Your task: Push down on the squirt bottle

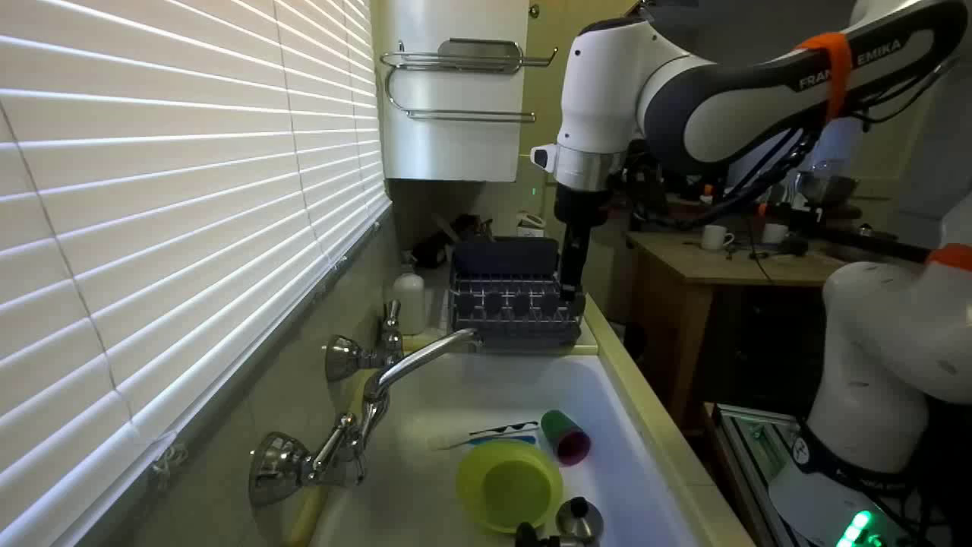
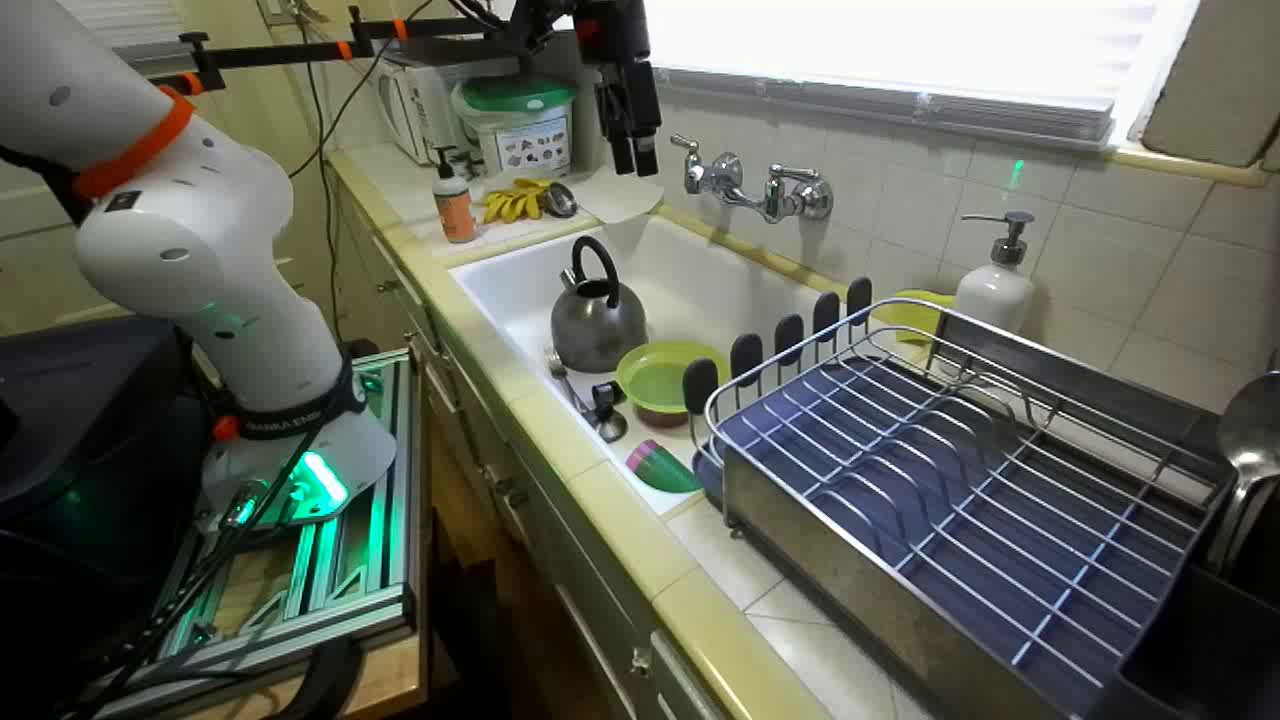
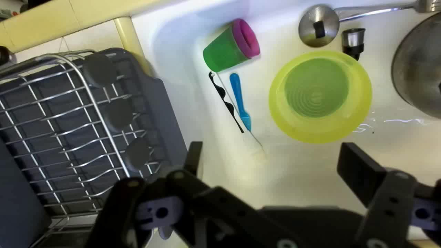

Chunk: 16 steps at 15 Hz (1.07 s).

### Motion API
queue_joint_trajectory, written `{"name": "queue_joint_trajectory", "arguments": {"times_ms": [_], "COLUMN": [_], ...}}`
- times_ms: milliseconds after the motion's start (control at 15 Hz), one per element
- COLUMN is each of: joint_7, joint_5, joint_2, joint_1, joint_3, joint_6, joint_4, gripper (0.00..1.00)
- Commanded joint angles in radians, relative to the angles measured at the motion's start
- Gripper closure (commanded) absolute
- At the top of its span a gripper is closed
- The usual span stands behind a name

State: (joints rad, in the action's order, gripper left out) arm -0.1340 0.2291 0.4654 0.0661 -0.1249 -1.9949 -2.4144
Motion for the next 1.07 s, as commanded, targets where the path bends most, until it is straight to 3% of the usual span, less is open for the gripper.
{"name": "queue_joint_trajectory", "arguments": {"times_ms": [0,533,800,1000], "joint_7": [-0.007,-0.022,-0.076,-0.069], "joint_5": [0.009,0.012,-0.024,-0.075], "joint_2": [-0.002,-0.016,-0.131,-0.264], "joint_1": [-0.021,-0.013,0.036,0.047], "joint_3": [0.018,0.021,0.092,0.145], "joint_6": [0.005,-0.008,-0.088,-0.126], "joint_4": [0.002,0.013,0.15,0.328], "gripper": [0.0,0.0,0.0,0.0]}}
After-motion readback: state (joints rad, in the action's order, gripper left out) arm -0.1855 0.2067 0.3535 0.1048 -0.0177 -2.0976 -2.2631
